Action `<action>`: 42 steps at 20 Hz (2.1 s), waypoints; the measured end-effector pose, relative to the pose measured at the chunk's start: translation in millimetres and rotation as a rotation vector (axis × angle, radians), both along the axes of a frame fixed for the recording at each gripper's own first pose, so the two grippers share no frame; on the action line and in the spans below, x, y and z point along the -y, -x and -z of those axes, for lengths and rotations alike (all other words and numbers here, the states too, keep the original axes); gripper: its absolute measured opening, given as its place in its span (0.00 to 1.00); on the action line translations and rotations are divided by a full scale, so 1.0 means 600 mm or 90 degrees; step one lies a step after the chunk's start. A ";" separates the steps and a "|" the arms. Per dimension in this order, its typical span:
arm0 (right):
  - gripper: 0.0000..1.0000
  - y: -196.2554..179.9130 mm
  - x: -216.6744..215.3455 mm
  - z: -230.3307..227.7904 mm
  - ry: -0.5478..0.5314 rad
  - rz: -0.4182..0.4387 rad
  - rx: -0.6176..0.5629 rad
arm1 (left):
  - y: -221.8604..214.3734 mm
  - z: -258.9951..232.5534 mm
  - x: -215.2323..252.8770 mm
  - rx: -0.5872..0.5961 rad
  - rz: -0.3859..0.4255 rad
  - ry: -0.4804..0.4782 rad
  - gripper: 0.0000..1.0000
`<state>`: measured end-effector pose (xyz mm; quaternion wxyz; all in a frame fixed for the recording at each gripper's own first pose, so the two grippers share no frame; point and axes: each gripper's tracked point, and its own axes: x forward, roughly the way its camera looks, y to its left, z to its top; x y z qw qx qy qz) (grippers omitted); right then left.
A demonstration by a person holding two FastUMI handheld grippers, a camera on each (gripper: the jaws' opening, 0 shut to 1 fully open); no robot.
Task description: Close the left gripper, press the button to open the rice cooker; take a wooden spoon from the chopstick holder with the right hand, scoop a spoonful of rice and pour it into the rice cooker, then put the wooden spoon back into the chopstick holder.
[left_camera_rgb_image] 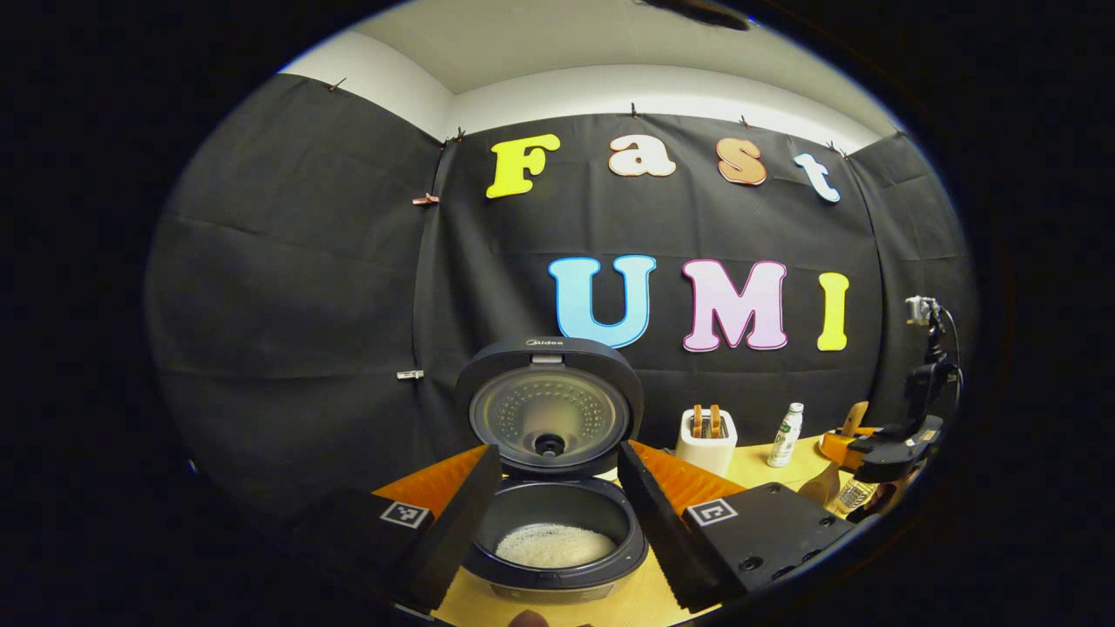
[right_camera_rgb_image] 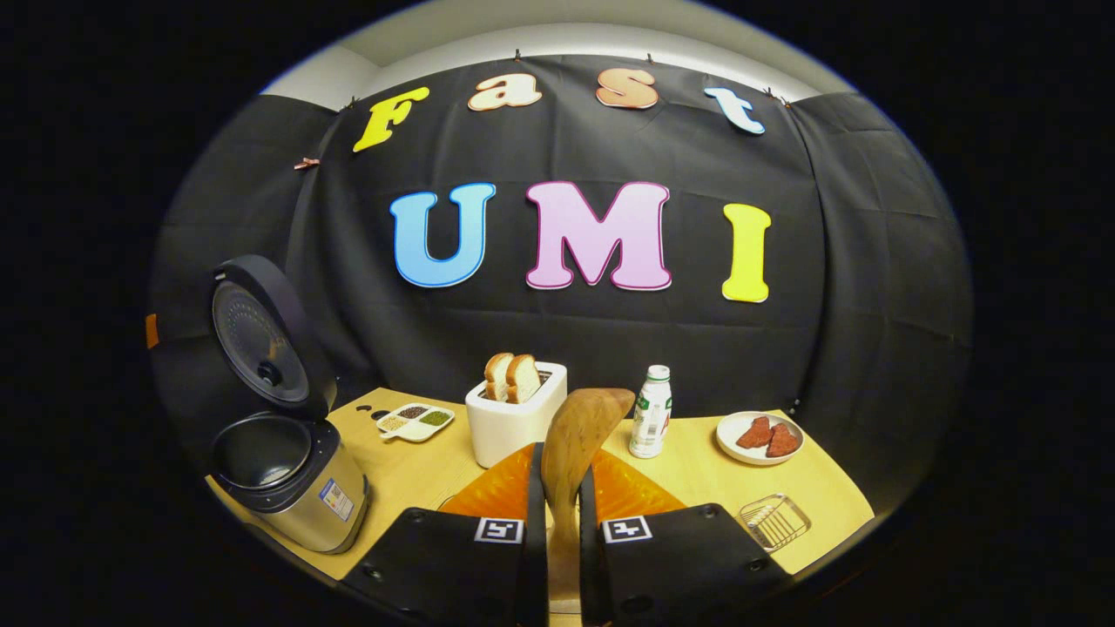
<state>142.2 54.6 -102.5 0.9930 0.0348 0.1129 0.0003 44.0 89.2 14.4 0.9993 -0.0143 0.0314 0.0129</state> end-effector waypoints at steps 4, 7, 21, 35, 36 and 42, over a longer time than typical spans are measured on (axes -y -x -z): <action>0.18 -0.018 -0.032 0.053 -0.015 -0.001 -0.034 | -0.008 0.012 -0.004 -0.014 0.012 0.003 0.92; 0.19 -0.028 -0.056 0.082 -0.024 0.003 -0.051 | -0.016 0.023 -0.013 -0.027 0.011 0.011 0.92; 0.19 0.004 -0.145 0.155 -0.087 -0.010 -0.128 | -0.032 0.050 -0.053 -0.048 0.012 0.013 0.92; 0.18 0.026 -0.081 0.140 -0.369 0.104 -0.124 | -0.014 0.033 -0.028 -0.039 0.038 -0.015 0.92; 0.18 0.028 -0.077 0.137 -0.381 0.108 -0.118 | -0.011 0.031 -0.026 -0.038 0.040 -0.016 0.92; 0.18 0.024 -0.034 0.122 -0.443 0.151 -0.087 | -0.004 0.019 -0.015 -0.038 0.048 -0.032 0.91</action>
